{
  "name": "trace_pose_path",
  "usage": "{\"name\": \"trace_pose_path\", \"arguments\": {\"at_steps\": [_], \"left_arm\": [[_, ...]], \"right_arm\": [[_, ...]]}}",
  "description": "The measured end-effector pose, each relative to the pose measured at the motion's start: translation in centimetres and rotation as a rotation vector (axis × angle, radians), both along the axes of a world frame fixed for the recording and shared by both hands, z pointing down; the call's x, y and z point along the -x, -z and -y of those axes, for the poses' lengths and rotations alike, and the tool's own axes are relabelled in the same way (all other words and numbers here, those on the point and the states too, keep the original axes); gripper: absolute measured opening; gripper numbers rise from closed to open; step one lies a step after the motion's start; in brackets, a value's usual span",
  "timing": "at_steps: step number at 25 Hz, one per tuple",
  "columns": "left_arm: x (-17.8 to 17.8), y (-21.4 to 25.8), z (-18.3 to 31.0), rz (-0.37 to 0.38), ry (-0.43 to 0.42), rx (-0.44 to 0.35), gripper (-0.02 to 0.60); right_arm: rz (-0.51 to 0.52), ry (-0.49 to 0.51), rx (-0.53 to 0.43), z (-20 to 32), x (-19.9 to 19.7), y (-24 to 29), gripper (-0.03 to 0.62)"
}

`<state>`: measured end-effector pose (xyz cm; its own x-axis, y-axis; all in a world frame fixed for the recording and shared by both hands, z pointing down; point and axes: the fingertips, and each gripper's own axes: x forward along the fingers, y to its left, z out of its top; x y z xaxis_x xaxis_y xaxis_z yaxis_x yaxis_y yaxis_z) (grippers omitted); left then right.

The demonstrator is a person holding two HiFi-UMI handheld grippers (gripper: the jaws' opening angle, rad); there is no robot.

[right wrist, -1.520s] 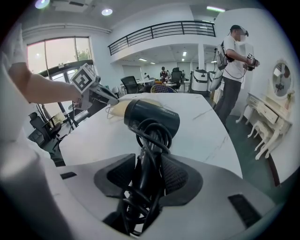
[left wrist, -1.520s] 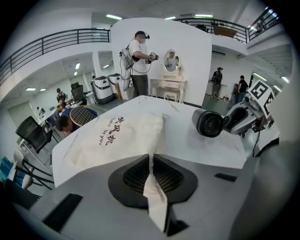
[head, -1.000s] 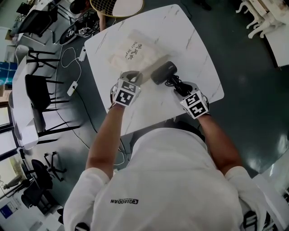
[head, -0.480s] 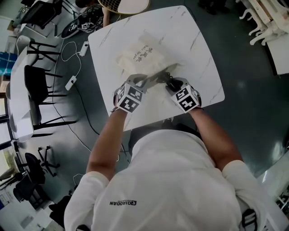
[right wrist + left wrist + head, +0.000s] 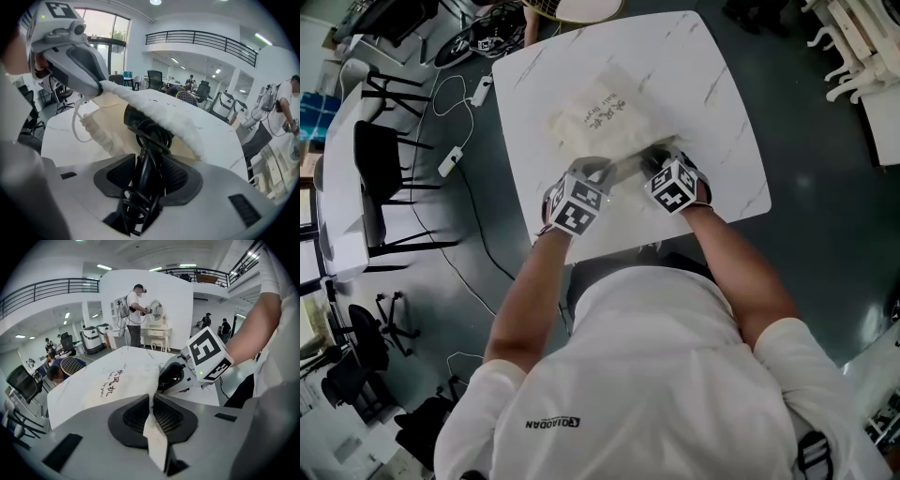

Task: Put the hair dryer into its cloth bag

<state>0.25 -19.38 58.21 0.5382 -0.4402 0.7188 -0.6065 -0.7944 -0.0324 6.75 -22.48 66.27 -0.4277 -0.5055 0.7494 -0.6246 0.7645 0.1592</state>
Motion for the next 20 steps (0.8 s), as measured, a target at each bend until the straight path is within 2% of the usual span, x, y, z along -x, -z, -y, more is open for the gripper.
{"name": "trace_pose_path", "arguments": {"at_steps": [6, 10, 13, 20], "left_arm": [[0.2, -2.2, -0.9, 0.046, -0.023, 0.076, 0.051], [0.5, -2.3, -0.8, 0.033, -0.017, 0.083, 0.051], [0.4, -2.0, -0.4, 0.011, -0.006, 0.093, 0.051], [0.1, -2.3, -0.3, 0.012, -0.009, 0.089, 0.051]], "right_arm": [[-0.097, 0.063, -0.045, 0.4, -0.6, -1.3, 0.207], [-0.050, 0.038, -0.050, -0.7, -1.2, -0.2, 0.260], [-0.010, -0.011, -0.034, -1.9, -3.1, 0.6, 0.272], [-0.038, -0.056, 0.040, -3.6, -6.0, -2.3, 0.285]]}}
